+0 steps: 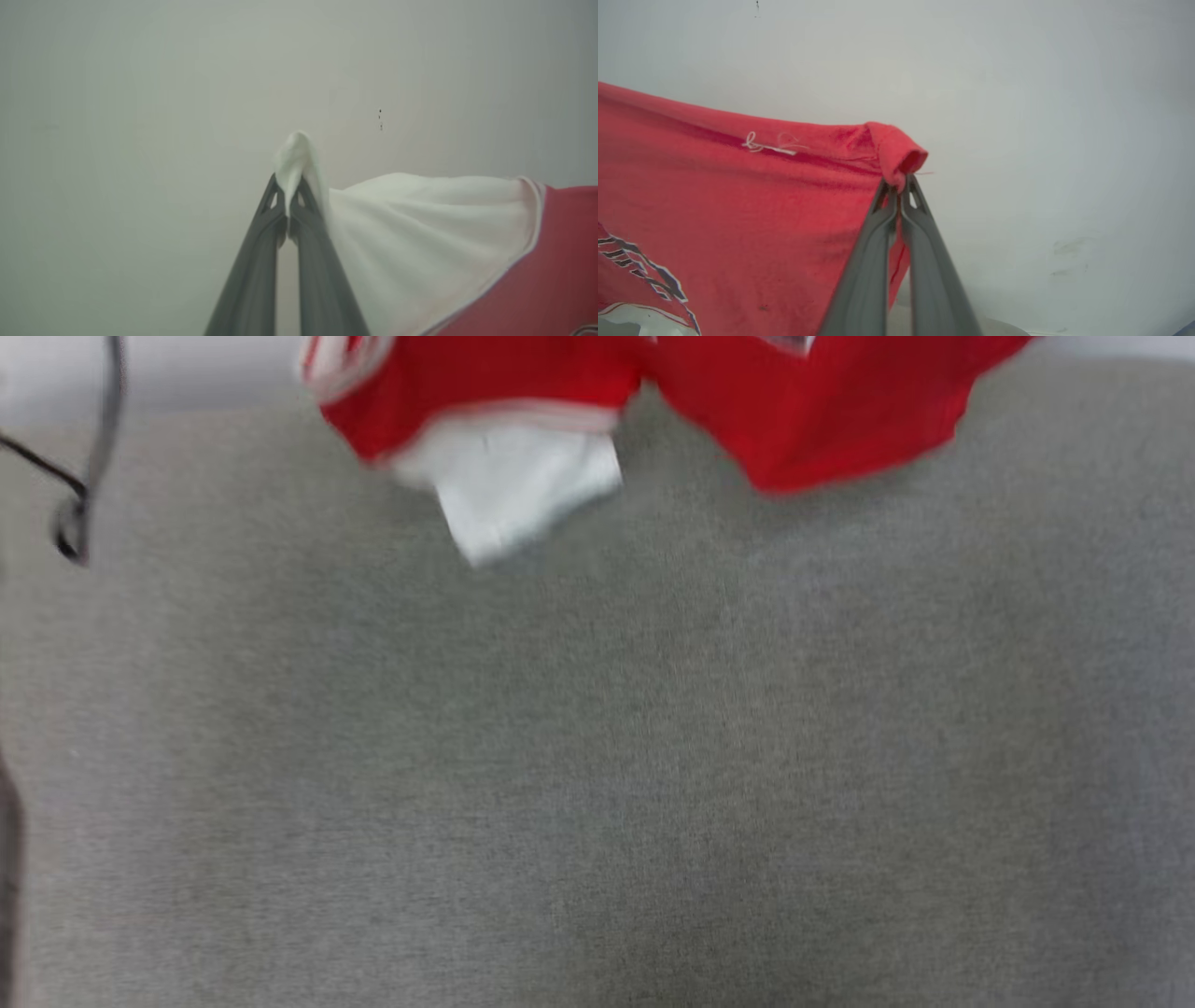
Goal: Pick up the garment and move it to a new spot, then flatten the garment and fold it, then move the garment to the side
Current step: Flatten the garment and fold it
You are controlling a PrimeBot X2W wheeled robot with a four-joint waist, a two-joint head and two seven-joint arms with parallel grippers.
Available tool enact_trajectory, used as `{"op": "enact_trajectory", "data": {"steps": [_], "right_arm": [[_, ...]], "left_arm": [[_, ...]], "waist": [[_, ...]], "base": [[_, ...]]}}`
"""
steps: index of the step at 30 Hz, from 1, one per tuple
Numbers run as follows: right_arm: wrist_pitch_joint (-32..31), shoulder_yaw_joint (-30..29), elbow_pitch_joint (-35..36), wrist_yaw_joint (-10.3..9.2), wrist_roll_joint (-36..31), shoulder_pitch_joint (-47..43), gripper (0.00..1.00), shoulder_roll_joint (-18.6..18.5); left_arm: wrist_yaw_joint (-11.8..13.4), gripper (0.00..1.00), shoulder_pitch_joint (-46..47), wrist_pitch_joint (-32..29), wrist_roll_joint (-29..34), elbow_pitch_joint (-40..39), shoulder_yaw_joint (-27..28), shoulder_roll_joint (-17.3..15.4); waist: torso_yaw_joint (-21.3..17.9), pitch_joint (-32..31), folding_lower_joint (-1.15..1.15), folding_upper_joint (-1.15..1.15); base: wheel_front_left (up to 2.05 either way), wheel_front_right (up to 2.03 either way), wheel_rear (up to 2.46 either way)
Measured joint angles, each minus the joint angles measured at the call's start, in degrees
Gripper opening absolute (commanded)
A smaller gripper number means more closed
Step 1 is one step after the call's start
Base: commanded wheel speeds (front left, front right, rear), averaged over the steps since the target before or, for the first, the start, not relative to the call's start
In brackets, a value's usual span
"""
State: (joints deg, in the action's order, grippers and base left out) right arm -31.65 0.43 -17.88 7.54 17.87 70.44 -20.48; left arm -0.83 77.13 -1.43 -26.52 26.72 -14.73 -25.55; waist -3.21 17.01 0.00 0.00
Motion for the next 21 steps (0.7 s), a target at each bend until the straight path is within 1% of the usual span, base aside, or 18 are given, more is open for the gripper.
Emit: {"op": "enact_trajectory", "data": {"steps": [5,11,15,21], "right_arm": [[5.8,1.1,-2.14,0.0,-1.38,8.9,0.0,0.76],[13.01,3.15,-6.95,0.0,-1.97,19.29,0.0,0.6],[17.7,5.2,-12.02,-0.01,-1.36,24.3,0.0,0.82],[23.2,9.49,-17.29,-0.01,1.4,28.36,0.0,1.21]], "left_arm": [[0.3,0.0,10.39,0.56,1.94,1.49,0.55,-2.32],[0.37,0.0,19.24,0.24,3.16,1.93,0.55,-3.12],[1.02,0.0,21.72,0.51,3.66,2.08,0.46,-3.1],[2.38,0.0,22.35,0.66,3.52,1.44,0.68,-2.96]], "waist": [[-1.16,6.53,0.0,0.0],[-2.23,14.39,0.01,0.0],[-2.62,19.1,0.01,0.0],[-2.97,24.4,0.01,0.0]], "base": [[0.0,0.0,0.0],[0.0,0.0,0.0],[0.0,0.0,0.0],[0.0,0.0,0.0]]}}
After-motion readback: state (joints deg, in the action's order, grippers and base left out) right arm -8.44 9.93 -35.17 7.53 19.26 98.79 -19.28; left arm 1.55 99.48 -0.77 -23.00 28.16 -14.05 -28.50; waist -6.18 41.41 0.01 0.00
